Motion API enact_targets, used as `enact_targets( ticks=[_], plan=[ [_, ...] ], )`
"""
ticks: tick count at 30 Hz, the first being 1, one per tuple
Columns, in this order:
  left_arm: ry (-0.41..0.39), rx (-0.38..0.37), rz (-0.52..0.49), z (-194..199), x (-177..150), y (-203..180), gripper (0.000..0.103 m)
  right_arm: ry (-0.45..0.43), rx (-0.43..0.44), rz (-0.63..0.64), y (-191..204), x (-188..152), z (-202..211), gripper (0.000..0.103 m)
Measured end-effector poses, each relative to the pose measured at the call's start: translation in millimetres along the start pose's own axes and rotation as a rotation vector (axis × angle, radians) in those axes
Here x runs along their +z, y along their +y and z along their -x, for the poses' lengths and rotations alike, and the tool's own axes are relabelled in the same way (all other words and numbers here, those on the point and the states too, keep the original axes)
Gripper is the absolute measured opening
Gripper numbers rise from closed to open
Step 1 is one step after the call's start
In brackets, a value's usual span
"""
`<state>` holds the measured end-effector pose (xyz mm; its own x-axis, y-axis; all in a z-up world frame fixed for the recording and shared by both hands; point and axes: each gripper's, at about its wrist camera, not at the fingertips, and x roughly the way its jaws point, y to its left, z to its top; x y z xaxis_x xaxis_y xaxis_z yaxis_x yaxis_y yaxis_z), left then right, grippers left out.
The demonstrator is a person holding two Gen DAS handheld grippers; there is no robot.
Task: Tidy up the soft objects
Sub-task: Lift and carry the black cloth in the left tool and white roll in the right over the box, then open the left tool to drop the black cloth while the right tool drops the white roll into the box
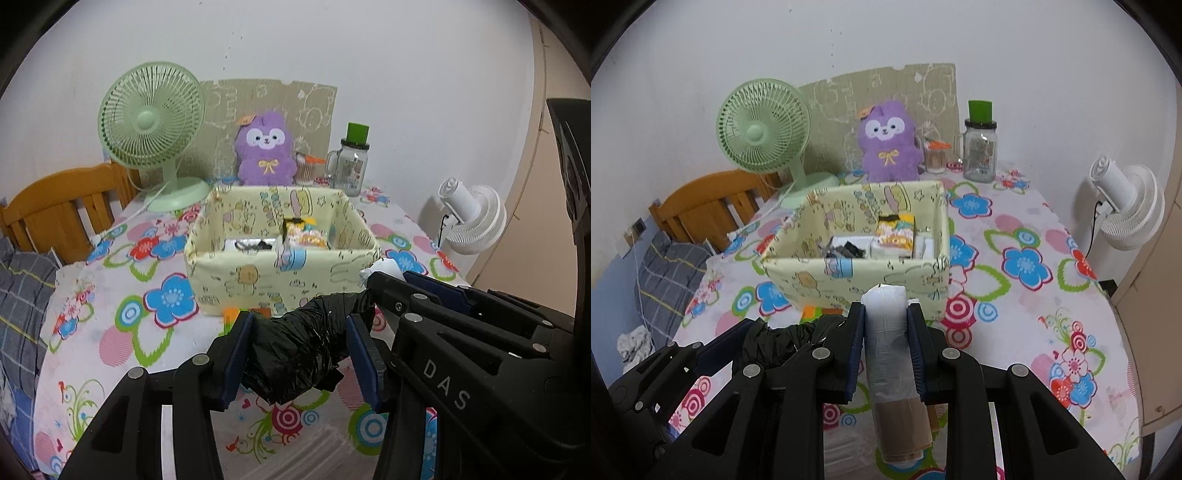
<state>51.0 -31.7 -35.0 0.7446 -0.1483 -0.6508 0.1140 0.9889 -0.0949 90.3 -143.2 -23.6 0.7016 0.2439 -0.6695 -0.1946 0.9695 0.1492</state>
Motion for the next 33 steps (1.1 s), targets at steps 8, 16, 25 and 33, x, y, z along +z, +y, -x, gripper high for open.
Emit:
enact_targets(
  ticks=[8,16,25,33],
  plan=[
    [-0.046,0.006,-0.017,15.8,13.6,-2.8,0.053,-0.043,0.001,0.002,2.5,12.7,15.7,0.026],
    [-0.089,0.006,-0.029,29.1,25.7,-4.2,0.053,-0.08,0.0,0.008,6.9,24.8,29.7,0.026],
    [-0.121,0.001,-0.039,34.2,38.5,-3.9,0.053,-0.108,-0.006,0.01,8.7,38.4,35.0,0.026],
    [-0.123,-0.005,-0.038,27.5,49.3,0.4,0.053,-0.107,-0.01,0.013,10.0,49.3,27.1,0.026]
  ],
)
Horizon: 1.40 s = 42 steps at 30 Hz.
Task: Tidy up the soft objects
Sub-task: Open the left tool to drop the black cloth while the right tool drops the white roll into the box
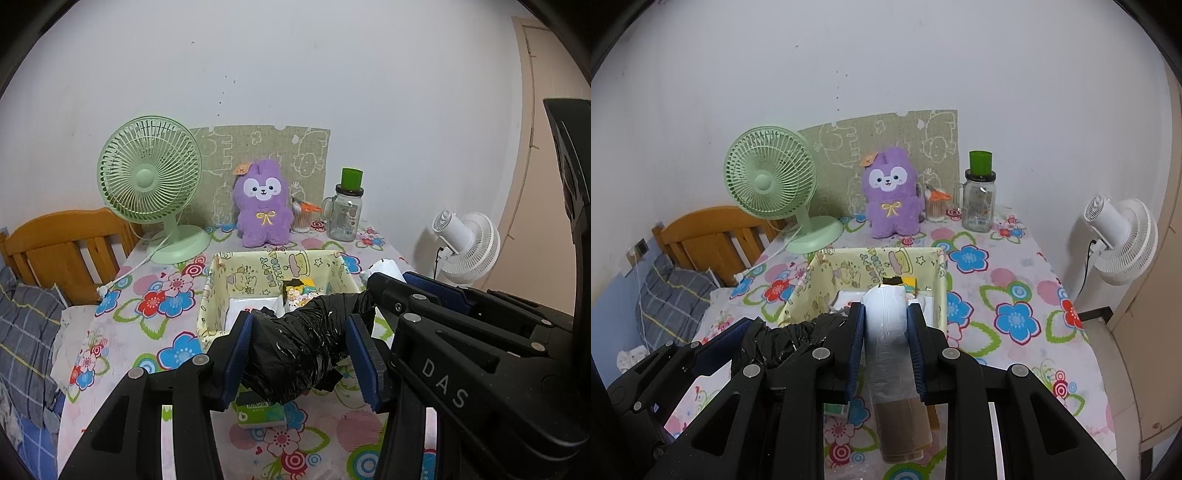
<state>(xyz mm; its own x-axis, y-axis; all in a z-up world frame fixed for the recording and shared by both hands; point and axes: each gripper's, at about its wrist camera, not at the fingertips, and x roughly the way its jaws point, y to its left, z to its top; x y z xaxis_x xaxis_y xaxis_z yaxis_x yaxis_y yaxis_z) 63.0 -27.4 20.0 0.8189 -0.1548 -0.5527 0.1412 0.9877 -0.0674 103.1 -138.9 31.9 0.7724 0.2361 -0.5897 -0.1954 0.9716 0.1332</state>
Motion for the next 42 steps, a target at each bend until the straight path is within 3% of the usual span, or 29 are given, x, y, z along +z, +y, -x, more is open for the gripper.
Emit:
enact_targets(
  ticks=[26,42],
  plan=[
    [0.034,-0.004,-0.001,-63.3,35.6,20.9,0.053,0.039,0.006,-0.008,-7.9,38.1,-66.0,0.026],
    [0.12,-0.005,0.008,-117.5,36.1,29.5,0.053,0.097,-0.002,-0.038,-24.2,40.8,-107.8,0.027]
  ],
)
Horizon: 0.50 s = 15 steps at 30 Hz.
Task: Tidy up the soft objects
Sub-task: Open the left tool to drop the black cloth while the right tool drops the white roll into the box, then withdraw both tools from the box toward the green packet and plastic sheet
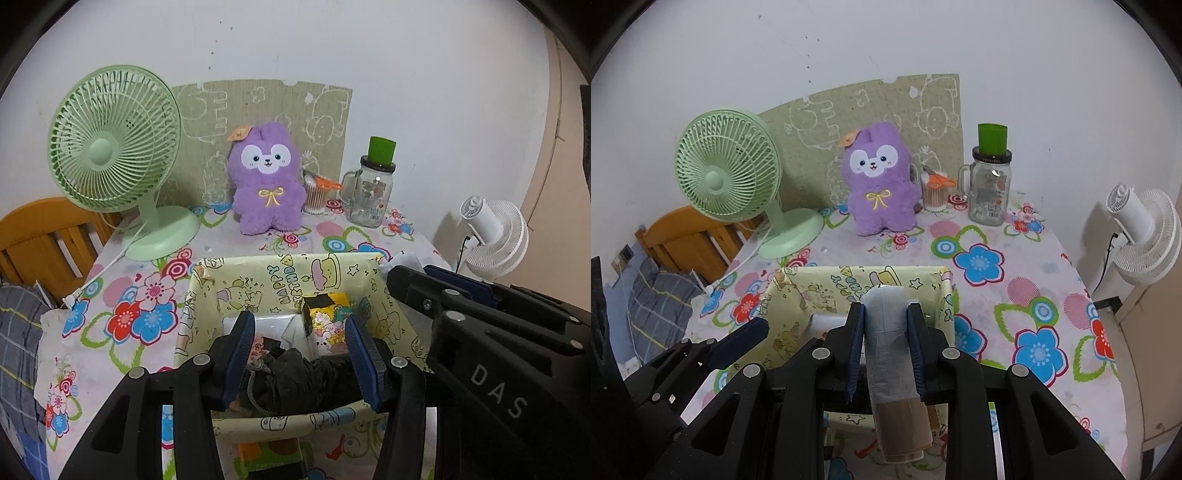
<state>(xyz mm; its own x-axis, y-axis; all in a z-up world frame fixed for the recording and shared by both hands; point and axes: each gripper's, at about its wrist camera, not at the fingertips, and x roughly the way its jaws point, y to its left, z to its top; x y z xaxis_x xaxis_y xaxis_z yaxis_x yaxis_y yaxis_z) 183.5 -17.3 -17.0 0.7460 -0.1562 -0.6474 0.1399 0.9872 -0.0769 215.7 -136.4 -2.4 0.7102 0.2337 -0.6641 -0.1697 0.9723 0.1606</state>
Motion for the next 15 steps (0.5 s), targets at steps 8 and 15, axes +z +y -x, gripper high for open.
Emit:
enact_targets(
  ticks=[8,15],
  plan=[
    [0.034,-0.006,0.003,-20.5,-2.8,1.5,0.095,0.024,-0.007,-0.005,-4.0,-2.5,-12.9,0.039],
    [0.037,0.021,-0.012,-24.3,-4.4,0.5,0.103,-0.005,-0.023,0.003,-4.3,-4.8,-9.4,0.086]
  ],
)
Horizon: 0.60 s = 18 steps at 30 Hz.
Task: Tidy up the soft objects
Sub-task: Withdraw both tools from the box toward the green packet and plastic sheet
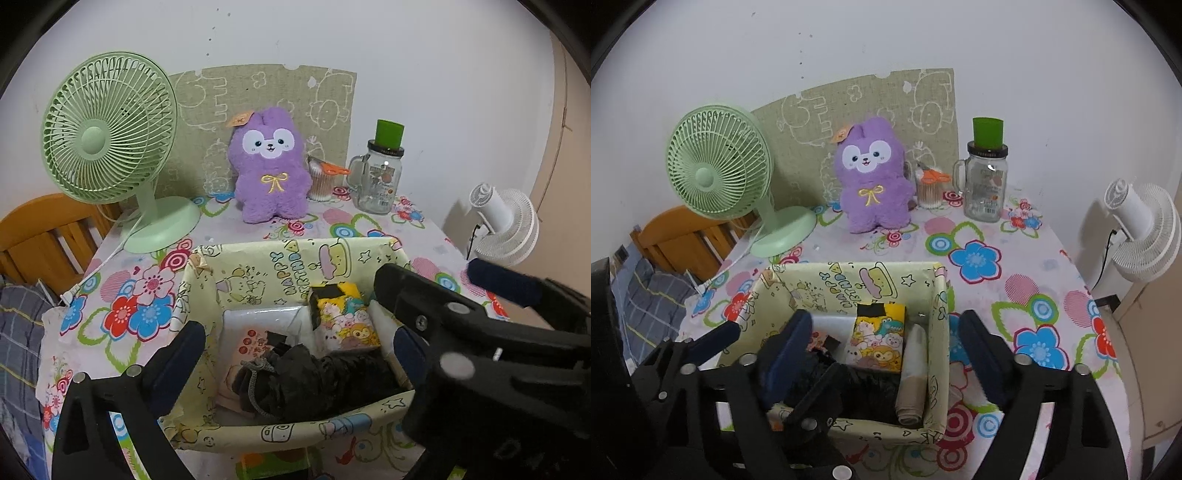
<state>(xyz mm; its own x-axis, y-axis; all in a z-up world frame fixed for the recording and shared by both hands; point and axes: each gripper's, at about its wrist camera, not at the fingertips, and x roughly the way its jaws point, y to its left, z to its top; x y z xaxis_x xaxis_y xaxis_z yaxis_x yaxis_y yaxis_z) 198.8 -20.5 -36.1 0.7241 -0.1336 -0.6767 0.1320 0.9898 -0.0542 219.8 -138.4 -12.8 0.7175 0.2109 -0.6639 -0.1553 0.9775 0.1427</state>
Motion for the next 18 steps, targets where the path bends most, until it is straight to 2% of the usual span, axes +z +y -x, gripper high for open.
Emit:
enact_targets(
  ticks=[18],
  plan=[
    [-0.023,0.052,0.007,35.8,-17.6,3.0,0.103,-0.015,-0.002,0.021,8.4,-20.0,27.8,0.096]
  ],
)
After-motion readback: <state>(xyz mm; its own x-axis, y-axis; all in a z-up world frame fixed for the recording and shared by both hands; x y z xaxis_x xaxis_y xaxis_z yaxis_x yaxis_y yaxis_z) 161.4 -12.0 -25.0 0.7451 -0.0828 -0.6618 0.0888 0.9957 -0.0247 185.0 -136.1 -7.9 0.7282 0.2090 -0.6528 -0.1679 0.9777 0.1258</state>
